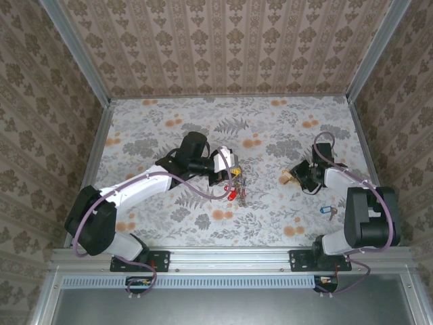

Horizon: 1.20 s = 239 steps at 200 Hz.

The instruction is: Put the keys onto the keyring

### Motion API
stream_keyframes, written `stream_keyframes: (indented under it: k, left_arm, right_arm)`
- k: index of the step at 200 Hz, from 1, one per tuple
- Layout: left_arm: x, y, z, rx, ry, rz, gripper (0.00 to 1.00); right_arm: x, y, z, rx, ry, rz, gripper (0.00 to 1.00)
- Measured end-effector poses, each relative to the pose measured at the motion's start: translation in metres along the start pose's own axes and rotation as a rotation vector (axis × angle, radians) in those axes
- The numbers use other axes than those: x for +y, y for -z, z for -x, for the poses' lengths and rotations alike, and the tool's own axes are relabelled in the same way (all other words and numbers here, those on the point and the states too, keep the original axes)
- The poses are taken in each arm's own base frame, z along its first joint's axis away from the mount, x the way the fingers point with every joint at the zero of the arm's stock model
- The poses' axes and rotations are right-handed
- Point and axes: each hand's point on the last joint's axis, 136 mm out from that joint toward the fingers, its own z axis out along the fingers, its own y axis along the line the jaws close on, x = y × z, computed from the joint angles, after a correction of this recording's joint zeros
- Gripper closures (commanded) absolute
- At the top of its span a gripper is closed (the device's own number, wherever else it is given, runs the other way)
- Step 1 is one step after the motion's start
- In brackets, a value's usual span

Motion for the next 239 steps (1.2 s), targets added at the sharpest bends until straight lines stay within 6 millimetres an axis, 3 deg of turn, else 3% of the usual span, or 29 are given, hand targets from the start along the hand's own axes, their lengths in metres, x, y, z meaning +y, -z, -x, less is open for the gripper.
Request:
stream_keyframes:
  k: [69, 102, 187, 239]
  left_arm:
    - [0.000, 0.000, 0.000, 0.000, 0.000, 0.000, 1.00]
    - [0.000, 0.000, 0.000, 0.000, 0.000, 0.000, 1.00]
    - [0.000, 0.000, 0.000, 0.000, 0.000, 0.000, 1.00]
    - [0.000, 0.000, 0.000, 0.001, -0.002, 0.000, 1.00]
  right_arm:
    - [-0.003, -0.010, -0.008, 0.029, -0.023, 0.012, 0.69]
    - [-0.002, -0.013, -0.006, 0.024, -0.028, 0.016, 0.75]
    - [0.001, -0.016, -0.001, 0.026, -0.017, 0.008, 0.77]
    - [0.005, -0.019, 0.005, 0.009, 0.010, 0.011, 0.86]
